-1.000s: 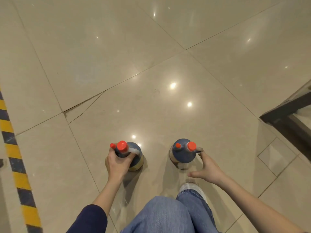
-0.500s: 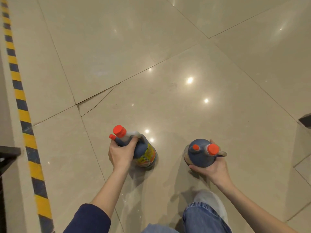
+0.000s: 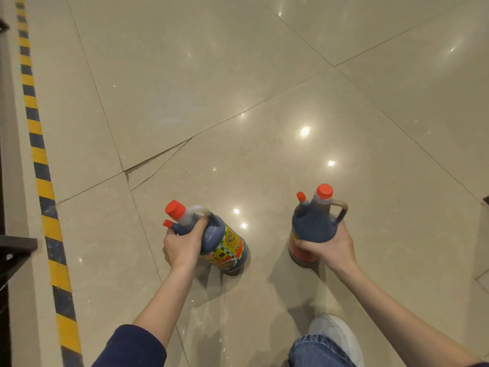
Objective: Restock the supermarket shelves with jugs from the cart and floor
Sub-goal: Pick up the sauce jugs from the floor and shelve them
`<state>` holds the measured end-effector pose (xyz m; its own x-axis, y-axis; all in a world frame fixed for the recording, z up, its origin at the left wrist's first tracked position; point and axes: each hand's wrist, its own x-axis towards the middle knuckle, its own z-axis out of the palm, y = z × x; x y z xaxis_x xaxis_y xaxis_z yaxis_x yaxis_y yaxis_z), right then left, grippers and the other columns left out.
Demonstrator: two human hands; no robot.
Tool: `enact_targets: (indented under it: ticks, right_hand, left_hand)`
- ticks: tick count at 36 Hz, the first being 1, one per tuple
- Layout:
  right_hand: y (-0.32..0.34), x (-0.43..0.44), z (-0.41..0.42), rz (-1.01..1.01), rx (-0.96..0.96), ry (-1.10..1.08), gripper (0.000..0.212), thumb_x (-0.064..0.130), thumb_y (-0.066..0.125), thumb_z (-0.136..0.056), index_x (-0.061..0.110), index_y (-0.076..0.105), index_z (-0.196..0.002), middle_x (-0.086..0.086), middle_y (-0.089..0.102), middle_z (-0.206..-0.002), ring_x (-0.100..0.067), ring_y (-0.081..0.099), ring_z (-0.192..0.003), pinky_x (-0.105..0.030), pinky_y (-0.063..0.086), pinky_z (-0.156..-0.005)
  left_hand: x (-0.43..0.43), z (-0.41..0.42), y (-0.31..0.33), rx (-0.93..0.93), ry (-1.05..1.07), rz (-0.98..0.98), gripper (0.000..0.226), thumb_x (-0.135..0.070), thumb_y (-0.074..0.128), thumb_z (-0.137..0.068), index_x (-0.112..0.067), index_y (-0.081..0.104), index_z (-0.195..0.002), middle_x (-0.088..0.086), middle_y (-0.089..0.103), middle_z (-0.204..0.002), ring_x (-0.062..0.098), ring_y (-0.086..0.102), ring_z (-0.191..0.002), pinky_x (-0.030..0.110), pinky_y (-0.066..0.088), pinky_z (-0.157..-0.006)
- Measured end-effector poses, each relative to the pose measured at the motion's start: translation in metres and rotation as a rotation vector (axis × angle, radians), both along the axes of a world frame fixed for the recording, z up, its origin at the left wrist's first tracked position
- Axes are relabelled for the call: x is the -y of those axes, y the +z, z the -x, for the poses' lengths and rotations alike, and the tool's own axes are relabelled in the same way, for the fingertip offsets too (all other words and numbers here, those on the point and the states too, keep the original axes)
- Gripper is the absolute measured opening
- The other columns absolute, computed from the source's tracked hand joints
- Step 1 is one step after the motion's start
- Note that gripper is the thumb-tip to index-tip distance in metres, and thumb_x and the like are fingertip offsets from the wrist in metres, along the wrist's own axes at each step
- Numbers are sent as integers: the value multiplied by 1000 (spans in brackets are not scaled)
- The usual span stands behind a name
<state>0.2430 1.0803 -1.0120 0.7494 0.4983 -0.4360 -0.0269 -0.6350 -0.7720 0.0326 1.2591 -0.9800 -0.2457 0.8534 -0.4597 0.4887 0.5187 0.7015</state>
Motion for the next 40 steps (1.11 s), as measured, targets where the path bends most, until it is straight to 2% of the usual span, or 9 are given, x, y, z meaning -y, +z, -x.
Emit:
enact_targets:
  ticks: [4,7,13,20,23,27,32,36,40]
  right_hand:
    - [2,-7,-3,6,-44,-4,85,28,91,-49,23,47,-122,7,59,-110,-17,56,-101,-37,53,-83]
    - [2,-9,0,-37,-151,-88,85,22,91,-52,20,48,-126,3,58,-118,-22,56,-107,-41,53,-87]
    - [3,-8,16,-127,-379,-241,79,12,86,-61,15,48,-130,-5,57,-126,-25,55,-108,-35,49,-76]
    - [35,-10,30,-104,-398,-103,67,12,84,-64,19,51,-122,-1,60,-118,-22,57,-103,-30,50,-70]
    - [58,-12,33,-96,-415,-62,73,17,88,-57,18,53,-121,-1,62,-116,-22,60,-103,-29,51,-70]
    - [102,-19,37,-95,-432,-31,68,13,87,-60,17,55,-120,-1,64,-114,-21,61,-102,-28,51,-69]
    - [173,-30,40,-92,-447,20,67,12,85,-63,17,54,-122,-1,63,-116,-23,59,-107,-34,51,-77]
    - [240,-41,41,-98,-449,55,70,15,85,-62,16,53,-124,-2,62,-118,-24,59,-107,-34,51,-77]
    - [320,-52,43,-107,-458,100,70,18,86,-62,17,53,-124,-1,63,-118,-22,59,-105,-30,51,-71]
  left_hand:
    - [-3,5,-2,-4,53,12,48,-45,78,-67,-16,60,-99,4,65,-96,29,62,-96,44,52,-90]
    - [-4,8,-5,4,81,28,49,-46,79,-66,-14,58,-97,6,65,-95,29,63,-94,44,53,-89]
    - [1,12,-6,29,114,3,50,-44,81,-65,-12,60,-97,3,64,-91,25,60,-86,37,51,-82]
    - [7,22,7,44,117,-18,43,-41,82,-65,-14,60,-90,5,66,-91,28,63,-87,40,53,-84]
    - [8,26,24,48,125,-13,44,-42,82,-65,-13,60,-90,6,66,-92,28,62,-88,41,53,-85]
    - [9,33,65,58,154,-18,44,-42,82,-65,-14,61,-91,5,66,-92,27,63,-89,40,53,-85]
    - [7,45,135,76,186,-37,44,-48,81,-59,-21,59,-85,6,68,-94,28,66,-90,46,55,-85]
    - [4,53,209,86,216,-63,46,-45,82,-61,-18,61,-93,6,69,-95,27,66,-90,47,55,-85]
    - [0,57,299,127,263,-94,45,-39,83,-64,-17,60,-97,2,67,-95,23,65,-91,37,53,-81]
